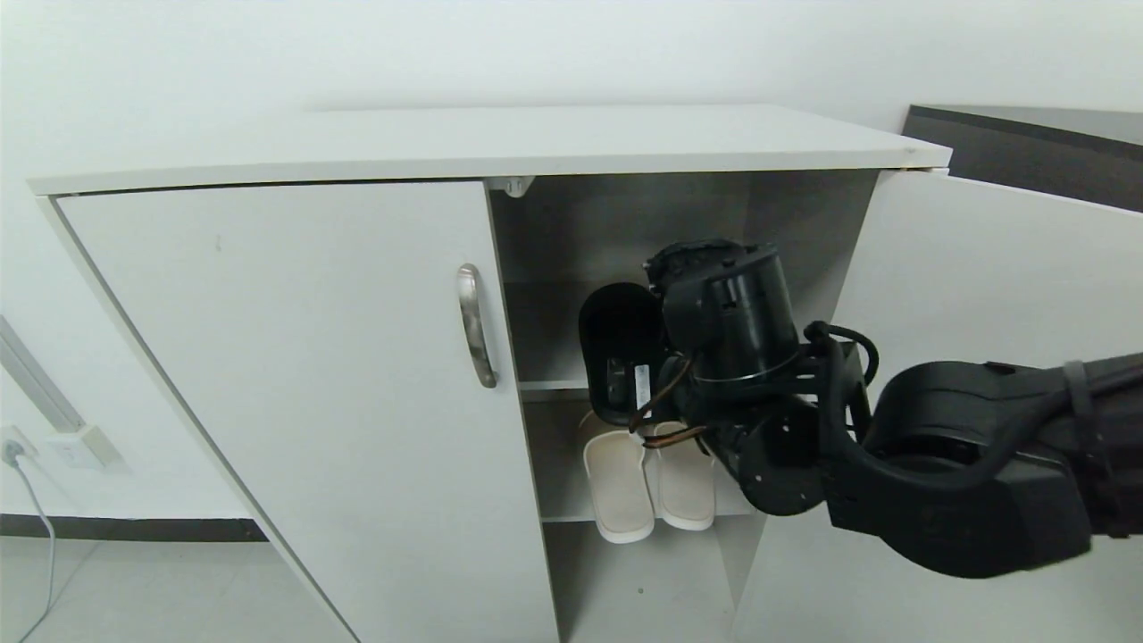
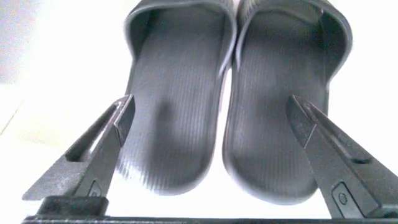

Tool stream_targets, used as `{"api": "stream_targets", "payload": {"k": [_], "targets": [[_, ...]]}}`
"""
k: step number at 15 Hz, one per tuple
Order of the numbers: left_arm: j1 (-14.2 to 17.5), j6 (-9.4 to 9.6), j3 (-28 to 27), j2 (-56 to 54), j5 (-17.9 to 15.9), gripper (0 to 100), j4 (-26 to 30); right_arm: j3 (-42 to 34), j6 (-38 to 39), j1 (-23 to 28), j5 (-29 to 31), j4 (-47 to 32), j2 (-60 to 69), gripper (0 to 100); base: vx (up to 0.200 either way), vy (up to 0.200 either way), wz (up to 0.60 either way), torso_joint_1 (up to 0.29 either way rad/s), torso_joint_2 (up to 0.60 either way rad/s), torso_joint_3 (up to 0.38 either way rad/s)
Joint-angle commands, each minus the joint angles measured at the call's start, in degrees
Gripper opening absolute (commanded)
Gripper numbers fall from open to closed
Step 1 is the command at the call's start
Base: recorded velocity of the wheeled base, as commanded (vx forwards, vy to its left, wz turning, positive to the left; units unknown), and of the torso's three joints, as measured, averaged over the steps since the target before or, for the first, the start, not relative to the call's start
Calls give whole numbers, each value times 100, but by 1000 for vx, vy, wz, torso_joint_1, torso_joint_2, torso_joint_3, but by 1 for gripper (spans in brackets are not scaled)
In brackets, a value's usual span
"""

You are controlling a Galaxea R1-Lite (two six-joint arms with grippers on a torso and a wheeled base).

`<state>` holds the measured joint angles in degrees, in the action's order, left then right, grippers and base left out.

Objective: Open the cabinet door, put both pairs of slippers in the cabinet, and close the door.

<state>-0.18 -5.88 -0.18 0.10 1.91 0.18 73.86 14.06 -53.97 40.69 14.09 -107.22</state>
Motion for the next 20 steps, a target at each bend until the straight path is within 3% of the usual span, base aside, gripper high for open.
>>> {"api": "stream_targets", "payload": {"k": [1,3,4,18,20], "targets": [[1,-1,1,-1,2,0,-1,-707,-8,-149,-26,428,509,100,0,0,0,0,0,0],[1,-1,1,8,2,0,-1,-1225,-34,-149,-35,937,632,100,0,0,0,0,0,0],[1,-1,1,8,2,0,-1,-1383,-43,-149,-44,1087,649,0,0,0,0,0,0,0],[1,-1,1,-1,2,0,-1,-1621,-52,-167,-202,1394,438,0,0,0,0,0,0,0],[1,-1,1,8,2,0,-1,-1629,-52,-175,-202,1394,394,0,-200,0,0,5,5,-7]]}}
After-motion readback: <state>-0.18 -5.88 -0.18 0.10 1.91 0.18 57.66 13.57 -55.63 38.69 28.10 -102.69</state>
